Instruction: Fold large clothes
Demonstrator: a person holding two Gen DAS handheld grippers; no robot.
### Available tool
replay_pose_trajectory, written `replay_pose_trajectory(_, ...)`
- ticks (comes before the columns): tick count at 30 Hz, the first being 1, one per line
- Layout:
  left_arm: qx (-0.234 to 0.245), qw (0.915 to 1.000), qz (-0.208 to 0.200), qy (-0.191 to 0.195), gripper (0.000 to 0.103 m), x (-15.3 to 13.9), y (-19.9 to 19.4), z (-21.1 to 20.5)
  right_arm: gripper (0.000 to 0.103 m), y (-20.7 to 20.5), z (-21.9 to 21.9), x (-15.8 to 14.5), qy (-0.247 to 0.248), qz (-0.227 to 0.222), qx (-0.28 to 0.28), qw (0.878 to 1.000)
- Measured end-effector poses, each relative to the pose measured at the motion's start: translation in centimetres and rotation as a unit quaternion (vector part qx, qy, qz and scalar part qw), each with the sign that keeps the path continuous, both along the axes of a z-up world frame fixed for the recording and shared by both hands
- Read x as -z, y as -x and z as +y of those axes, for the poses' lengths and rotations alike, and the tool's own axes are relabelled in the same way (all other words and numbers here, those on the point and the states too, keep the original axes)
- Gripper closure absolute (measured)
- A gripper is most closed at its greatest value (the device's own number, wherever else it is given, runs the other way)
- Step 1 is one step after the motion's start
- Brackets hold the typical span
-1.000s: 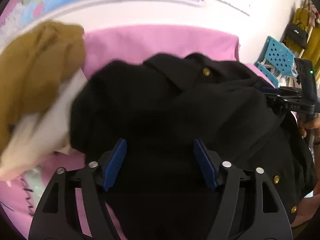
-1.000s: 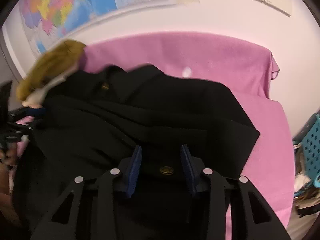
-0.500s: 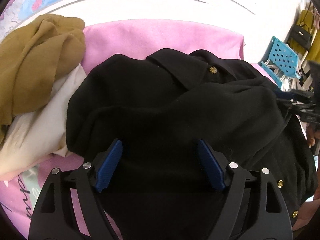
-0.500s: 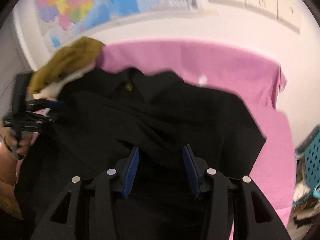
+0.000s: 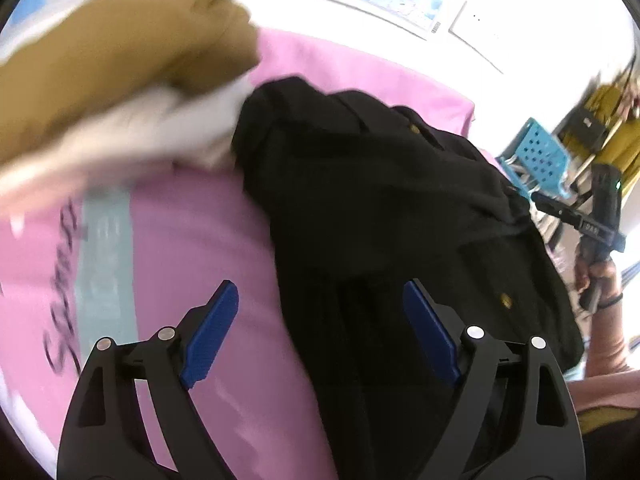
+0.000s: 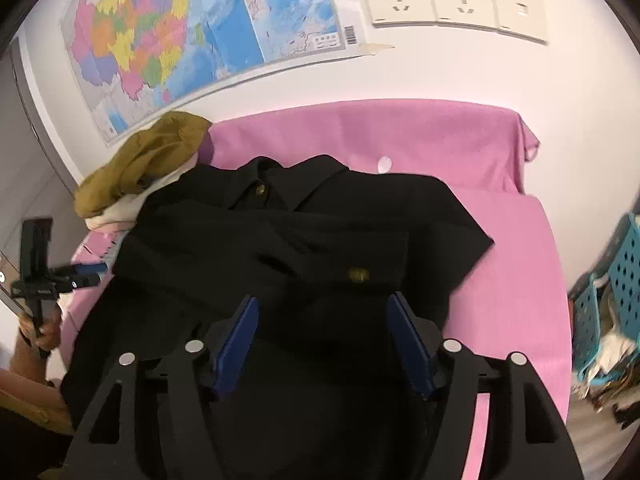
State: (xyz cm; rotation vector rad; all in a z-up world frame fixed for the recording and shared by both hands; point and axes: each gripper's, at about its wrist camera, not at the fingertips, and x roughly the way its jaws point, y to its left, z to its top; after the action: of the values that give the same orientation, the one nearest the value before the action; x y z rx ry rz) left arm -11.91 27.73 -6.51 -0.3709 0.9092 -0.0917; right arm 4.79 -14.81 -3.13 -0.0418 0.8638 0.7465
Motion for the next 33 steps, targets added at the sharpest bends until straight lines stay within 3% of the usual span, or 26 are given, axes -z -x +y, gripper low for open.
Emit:
replay_pose_trajectory(10, 0.014, 0.9993, 0.030, 0.016, 0.019, 2.3, 4.9, -2.5, 0.036, 4.9, -3.5, 1.5, -0.043, 0.036, 0.005, 0.998)
replay_pose_trajectory(33, 0.041, 0.9984, 0.039, -0.003, 0.012, 2.7, 8.2, -7.9, 0.030, 10.0, -7.8, 3.1, -0.106, 0.054, 0.031, 0.992)
